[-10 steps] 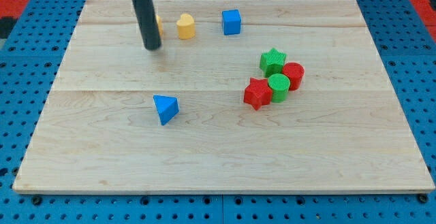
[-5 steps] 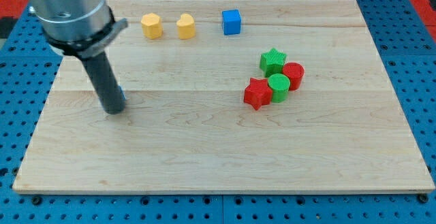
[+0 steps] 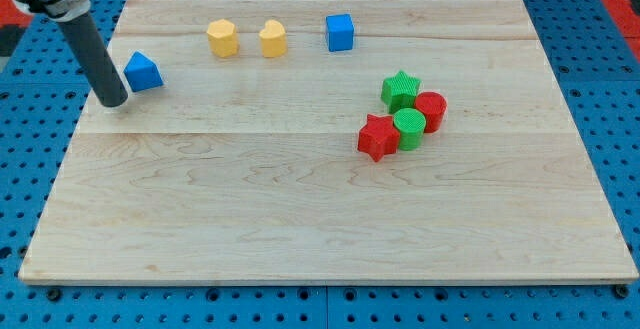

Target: Push the triangle left below the hexagon

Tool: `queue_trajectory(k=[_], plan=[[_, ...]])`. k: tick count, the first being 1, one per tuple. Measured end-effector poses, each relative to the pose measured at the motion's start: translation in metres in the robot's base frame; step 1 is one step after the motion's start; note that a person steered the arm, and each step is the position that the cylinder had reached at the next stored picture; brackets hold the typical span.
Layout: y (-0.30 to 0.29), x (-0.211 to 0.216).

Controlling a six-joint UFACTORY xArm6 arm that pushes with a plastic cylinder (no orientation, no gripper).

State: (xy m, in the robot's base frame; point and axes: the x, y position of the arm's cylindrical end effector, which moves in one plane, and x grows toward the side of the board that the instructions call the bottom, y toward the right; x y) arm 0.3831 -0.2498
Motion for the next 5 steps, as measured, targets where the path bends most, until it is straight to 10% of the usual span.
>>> queue_trajectory(k=[3,5], plan=[[0.068,-0.066],[0.0,-0.066]])
